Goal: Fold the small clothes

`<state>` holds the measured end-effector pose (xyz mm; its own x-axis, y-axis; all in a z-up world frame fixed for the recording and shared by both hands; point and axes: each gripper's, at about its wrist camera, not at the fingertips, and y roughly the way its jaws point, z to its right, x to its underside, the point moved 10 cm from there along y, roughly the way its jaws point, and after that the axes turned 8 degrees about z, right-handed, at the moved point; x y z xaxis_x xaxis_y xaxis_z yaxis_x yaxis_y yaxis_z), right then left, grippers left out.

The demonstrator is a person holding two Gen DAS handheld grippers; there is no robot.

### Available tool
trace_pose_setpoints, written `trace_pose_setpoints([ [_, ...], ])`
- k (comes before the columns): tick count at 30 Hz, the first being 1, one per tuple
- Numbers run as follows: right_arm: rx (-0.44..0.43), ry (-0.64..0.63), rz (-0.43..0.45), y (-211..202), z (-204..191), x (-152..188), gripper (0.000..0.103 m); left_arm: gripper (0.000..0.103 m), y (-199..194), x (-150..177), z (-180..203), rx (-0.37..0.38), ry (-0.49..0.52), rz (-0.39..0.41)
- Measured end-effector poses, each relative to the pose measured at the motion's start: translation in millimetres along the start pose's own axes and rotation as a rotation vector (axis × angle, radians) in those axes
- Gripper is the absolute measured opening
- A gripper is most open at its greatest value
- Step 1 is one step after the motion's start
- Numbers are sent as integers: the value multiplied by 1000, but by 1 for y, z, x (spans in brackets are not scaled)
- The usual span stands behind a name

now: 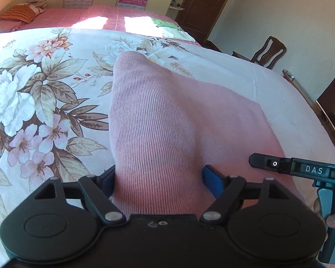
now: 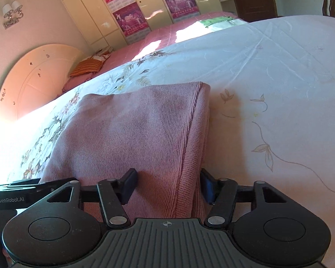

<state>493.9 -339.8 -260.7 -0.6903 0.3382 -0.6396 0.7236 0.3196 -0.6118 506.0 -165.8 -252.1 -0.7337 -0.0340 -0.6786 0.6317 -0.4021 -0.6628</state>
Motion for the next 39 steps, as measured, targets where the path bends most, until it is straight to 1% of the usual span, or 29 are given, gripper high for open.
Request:
trace_pose_setpoints([
  [1, -15, 20, -6, -1, -1, 0, 37, 59, -3, -1, 2, 13, 2, 9],
  [3, -23, 18, -9, -2, 1, 1, 36, 56, -6, -2, 4, 25, 16, 19],
  [5, -24, 19, -2, -1, 3, 0, 36, 61, -2, -1, 3, 22, 19, 20],
  [6, -29, 25, -2, 0, 3, 0, 38, 65, 1, 0, 3, 20, 12, 15],
  [9, -27, 24, -10, -1, 2, 0, 38, 66, 5, -1, 3, 11, 5, 18],
  [11, -28, 26, -19, -4, 1, 1, 35, 59, 2, -2, 5, 9, 14, 28],
  [12, -37, 36, -27, -5, 0, 1, 26, 51, -1, -3, 6, 10, 15, 34],
  [13, -45, 47, -31, -5, -4, 0, 23, 43, -4, -4, 7, 13, 13, 40],
  [16, -59, 46, -17, -12, -13, -3, 22, 36, -12, -10, 12, 14, 19, 59],
  [22, -118, 57, 37, -35, -40, -15, 22, 33, -34, -23, 22, 38, 54, 107],
  [25, -147, 57, 49, -45, -58, -16, 22, 33, -49, -30, 19, 34, 63, 134],
  [30, -191, 46, 65, -54, -97, -13, 22, 33, -85, -43, -7, 8, 68, 176],
  [32, -210, 35, 66, -51, -123, -11, 22, 33, -99, -46, -21, -5, 69, 187],
  [35, -236, 14, 58, -42, -163, -6, 22, 33, -121, -48, -52, -29, 55, 201],
  [39, -259, -12, 43, -23, -218, 7, 22, 33, -152, -52, -103, -53, 41, 216],
])
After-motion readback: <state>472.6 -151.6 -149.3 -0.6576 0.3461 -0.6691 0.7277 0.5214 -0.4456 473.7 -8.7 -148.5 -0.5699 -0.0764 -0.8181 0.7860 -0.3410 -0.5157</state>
